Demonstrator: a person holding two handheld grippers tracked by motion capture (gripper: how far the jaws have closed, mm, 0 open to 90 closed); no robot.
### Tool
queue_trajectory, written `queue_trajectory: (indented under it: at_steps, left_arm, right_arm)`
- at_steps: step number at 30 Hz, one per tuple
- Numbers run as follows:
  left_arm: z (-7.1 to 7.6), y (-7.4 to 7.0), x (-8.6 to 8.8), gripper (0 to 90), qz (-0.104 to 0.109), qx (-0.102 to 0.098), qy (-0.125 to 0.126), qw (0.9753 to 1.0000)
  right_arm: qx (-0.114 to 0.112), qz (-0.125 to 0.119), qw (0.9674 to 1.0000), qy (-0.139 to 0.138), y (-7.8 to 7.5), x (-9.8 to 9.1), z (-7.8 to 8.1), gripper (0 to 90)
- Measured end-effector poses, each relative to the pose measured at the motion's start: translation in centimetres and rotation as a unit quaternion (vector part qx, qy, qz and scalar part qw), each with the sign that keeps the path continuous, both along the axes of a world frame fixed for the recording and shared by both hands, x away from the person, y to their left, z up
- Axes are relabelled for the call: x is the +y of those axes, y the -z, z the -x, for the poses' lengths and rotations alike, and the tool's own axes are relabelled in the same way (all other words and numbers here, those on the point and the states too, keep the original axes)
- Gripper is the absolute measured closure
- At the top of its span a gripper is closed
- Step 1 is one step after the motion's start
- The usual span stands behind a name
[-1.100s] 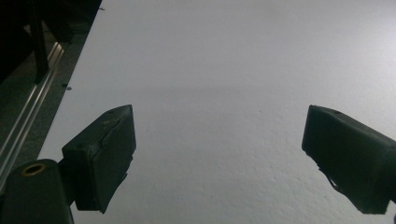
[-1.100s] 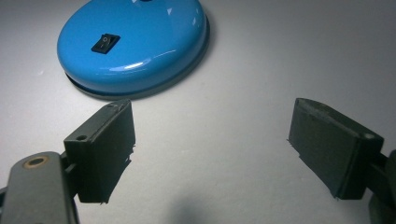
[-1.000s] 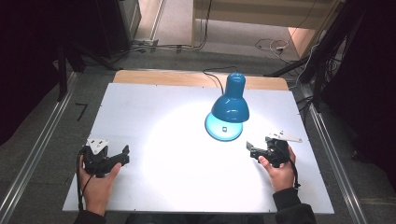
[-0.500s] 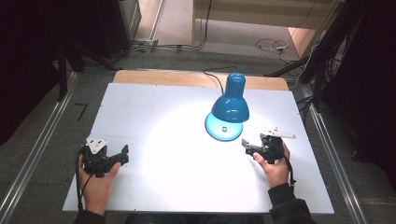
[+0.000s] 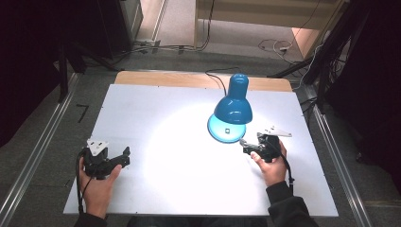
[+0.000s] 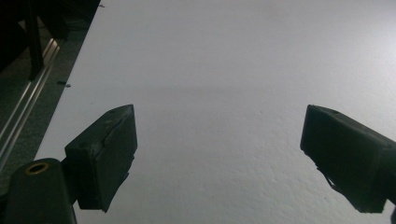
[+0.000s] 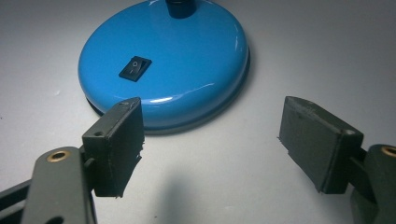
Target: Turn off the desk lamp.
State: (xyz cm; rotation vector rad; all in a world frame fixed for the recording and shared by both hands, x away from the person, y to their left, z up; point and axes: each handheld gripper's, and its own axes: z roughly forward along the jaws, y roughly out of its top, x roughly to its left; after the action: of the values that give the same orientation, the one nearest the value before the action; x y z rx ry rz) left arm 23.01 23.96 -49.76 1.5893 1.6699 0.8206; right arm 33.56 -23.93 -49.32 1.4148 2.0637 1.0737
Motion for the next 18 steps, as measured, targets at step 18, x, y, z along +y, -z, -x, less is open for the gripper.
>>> queue_trajectory:
  at_steps: [18]
  left_arm:
    - [0.2, -0.2, 0.1, 11.9, -0.002, -0.005, 0.002, 1.0000]
  right_arm:
    - [-0.009, 0.000, 0.9998, -0.016, 0.2, 1.7, -0.7, 39.4]
